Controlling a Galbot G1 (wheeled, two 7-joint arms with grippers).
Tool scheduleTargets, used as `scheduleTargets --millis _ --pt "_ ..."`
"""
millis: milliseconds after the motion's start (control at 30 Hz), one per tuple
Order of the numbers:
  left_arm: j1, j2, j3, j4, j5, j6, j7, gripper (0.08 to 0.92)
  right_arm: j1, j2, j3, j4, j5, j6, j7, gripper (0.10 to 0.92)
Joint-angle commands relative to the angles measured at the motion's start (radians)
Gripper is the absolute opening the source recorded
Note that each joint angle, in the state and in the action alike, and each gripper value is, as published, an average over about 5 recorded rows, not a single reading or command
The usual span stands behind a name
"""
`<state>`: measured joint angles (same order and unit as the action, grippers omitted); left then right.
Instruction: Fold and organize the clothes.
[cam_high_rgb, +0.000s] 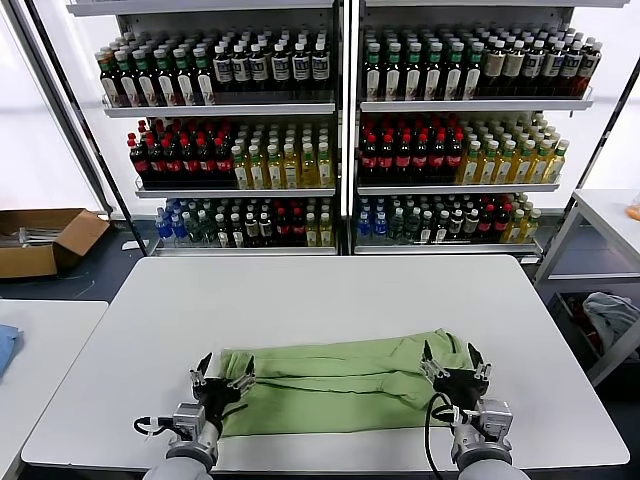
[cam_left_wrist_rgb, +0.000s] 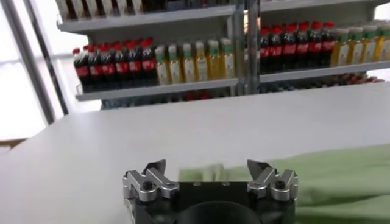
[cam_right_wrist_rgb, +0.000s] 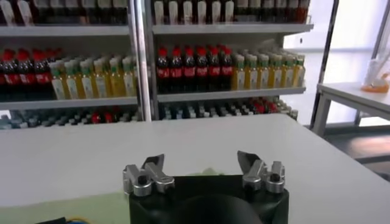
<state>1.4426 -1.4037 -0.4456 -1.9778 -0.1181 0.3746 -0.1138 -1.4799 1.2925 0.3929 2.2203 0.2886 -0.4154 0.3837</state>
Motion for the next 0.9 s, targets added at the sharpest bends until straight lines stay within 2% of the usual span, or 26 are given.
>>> scheduleTargets --millis 33,233,333,900 --pt "0.023 -0.041 -0.005 -0.012 -0.078 0.040 -0.056 0.822 -0.006 -0.003 -0.008 0.055 -0.005 0.019 0.004 0.819" --pt "0.027 -0.042 -0.015 -0.007 -0.127 0.055 -0.067 0.823 -0.008 -0.005 -0.010 0.054 -0.004 0.018 0.005 0.823" --pt "0.028 -0.042 -0.018 0.000 -0.139 0.057 -0.067 0.792 -0.007 -0.007 -0.008 0.050 -0.003 0.019 0.006 0.823" --pt "0.023 -0.023 -0.043 0.010 -0.164 0.057 -0.048 0.307 0.015 -0.012 -0.005 0.037 0.002 0.016 0.007 0.823"
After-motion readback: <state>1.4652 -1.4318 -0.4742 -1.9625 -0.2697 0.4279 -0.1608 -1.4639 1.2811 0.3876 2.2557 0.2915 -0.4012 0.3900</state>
